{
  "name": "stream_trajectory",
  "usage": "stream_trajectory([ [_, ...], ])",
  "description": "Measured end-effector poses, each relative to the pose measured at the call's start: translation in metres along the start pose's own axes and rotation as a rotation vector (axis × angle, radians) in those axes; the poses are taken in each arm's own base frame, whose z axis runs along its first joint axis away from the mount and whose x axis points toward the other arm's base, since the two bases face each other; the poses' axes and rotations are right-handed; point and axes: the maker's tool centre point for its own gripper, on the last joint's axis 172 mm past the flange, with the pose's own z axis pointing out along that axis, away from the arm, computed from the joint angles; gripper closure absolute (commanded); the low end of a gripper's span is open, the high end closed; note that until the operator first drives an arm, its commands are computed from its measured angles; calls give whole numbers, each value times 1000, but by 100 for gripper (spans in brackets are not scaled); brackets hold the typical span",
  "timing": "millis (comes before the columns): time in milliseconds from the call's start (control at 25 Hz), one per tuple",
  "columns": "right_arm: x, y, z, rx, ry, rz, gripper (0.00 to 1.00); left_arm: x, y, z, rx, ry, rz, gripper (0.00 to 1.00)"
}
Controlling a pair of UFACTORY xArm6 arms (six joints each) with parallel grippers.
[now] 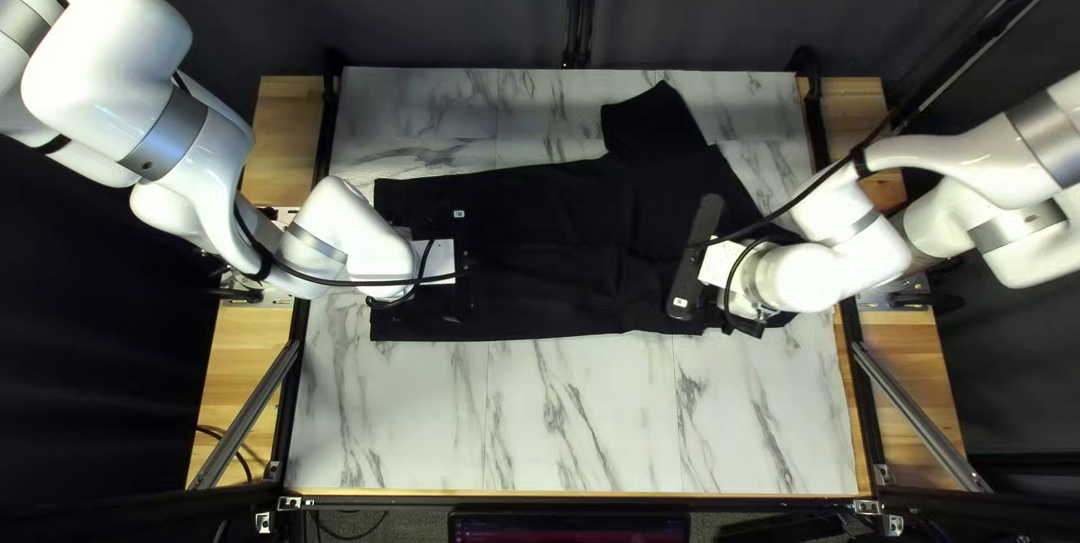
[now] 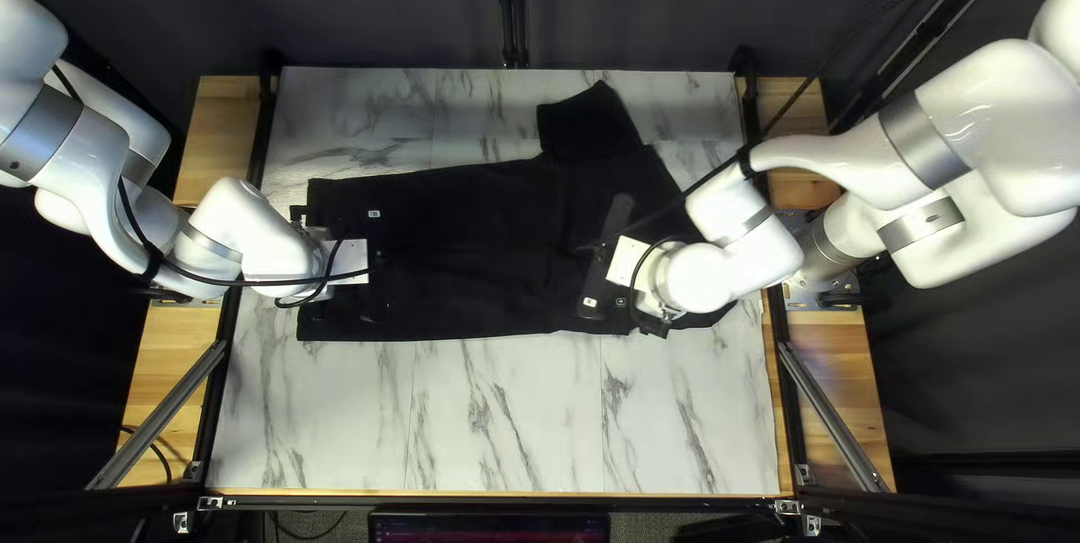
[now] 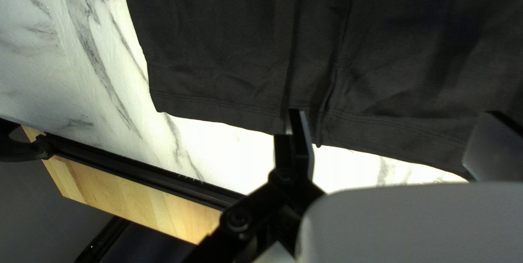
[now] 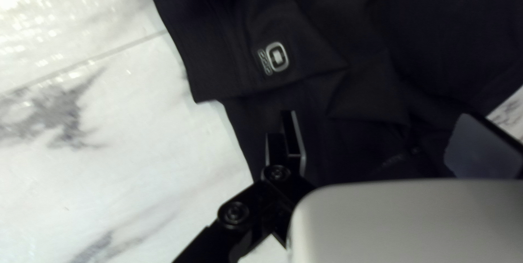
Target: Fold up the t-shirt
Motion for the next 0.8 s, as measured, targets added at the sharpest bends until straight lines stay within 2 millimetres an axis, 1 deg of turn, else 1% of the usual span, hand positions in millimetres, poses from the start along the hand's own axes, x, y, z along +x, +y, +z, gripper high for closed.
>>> stream_trajectory([
  [80, -3, 7, 7, -5, -18, -6, 0, 0, 0, 0, 0, 0, 0, 0],
  [200, -3, 11, 15, -13, -34, -19, 0, 0, 0, 0, 0, 0, 0, 0],
  [320, -1, 10, 21, -20, -46, -37, 0, 0, 0, 0, 0, 0, 0, 0],
  [600, 5, -1, 30, -28, -79, -79, 0, 0, 0, 0, 0, 0, 0, 0],
  [680, 6, 1, 35, -25, -86, -82, 0, 0, 0, 0, 0, 0, 0, 0],
  [800, 9, 8, 43, -22, -90, -78, 0, 0, 0, 0, 0, 0, 0, 0],
])
